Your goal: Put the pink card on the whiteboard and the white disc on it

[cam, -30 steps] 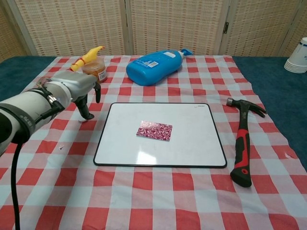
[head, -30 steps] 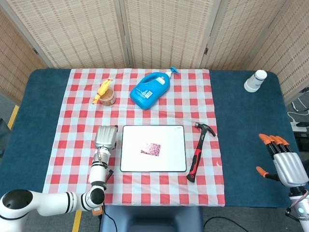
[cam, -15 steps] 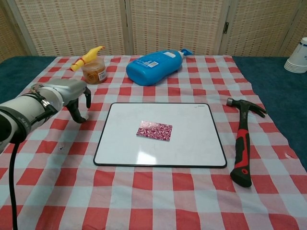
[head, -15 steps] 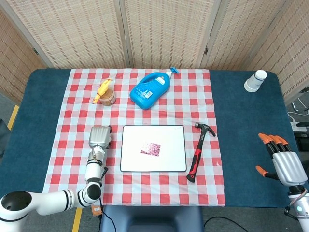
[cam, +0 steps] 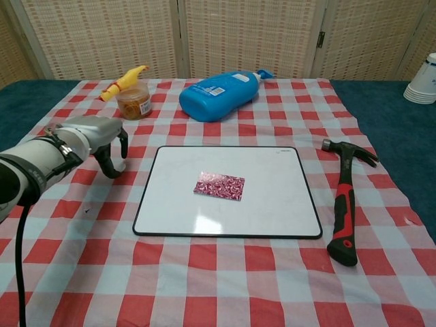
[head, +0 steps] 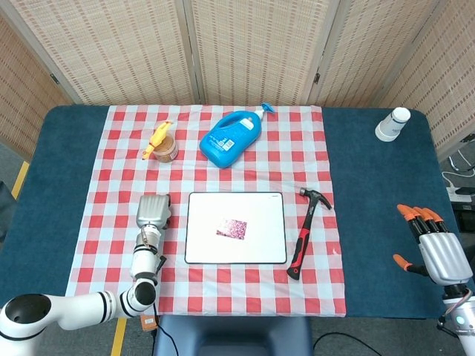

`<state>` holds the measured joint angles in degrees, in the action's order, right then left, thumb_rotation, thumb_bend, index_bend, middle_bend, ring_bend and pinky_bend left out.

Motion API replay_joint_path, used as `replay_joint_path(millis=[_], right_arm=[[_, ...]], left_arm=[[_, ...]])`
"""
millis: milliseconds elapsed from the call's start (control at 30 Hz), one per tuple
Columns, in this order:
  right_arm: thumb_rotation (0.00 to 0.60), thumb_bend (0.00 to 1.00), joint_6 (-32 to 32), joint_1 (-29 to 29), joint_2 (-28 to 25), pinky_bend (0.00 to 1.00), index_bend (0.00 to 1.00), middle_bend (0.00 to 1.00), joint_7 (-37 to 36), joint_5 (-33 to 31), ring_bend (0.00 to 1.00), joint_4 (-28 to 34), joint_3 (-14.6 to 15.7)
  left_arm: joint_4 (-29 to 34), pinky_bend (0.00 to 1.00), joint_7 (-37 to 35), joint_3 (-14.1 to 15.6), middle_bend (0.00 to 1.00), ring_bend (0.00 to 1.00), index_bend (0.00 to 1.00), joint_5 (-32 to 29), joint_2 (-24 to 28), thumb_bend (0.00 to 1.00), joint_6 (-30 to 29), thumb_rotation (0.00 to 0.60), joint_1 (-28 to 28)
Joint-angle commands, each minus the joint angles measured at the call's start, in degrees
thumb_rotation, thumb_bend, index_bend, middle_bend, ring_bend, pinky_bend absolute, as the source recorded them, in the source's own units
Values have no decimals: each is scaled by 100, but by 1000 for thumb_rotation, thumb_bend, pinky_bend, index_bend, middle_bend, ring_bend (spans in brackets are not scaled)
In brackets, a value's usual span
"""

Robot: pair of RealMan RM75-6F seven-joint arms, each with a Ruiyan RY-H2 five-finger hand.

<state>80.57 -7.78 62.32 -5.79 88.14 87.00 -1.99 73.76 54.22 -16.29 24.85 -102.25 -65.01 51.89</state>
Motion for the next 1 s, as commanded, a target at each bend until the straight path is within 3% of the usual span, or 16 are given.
replay_joint_path(millis=[33,1000], right_arm=[[600,123,1,0,0,133,56,122,-2,1,57,0,1],[600,123,-87,-33,14,133,56,122,34,-63,57,-3,-4]], left_arm=[[-46,1000,4,1,1000,1000,426,-24,-2,285,18,600,-5],[-225,1000,-2,-45,1000,1000,478,-117,-37,306,158,600,-4]])
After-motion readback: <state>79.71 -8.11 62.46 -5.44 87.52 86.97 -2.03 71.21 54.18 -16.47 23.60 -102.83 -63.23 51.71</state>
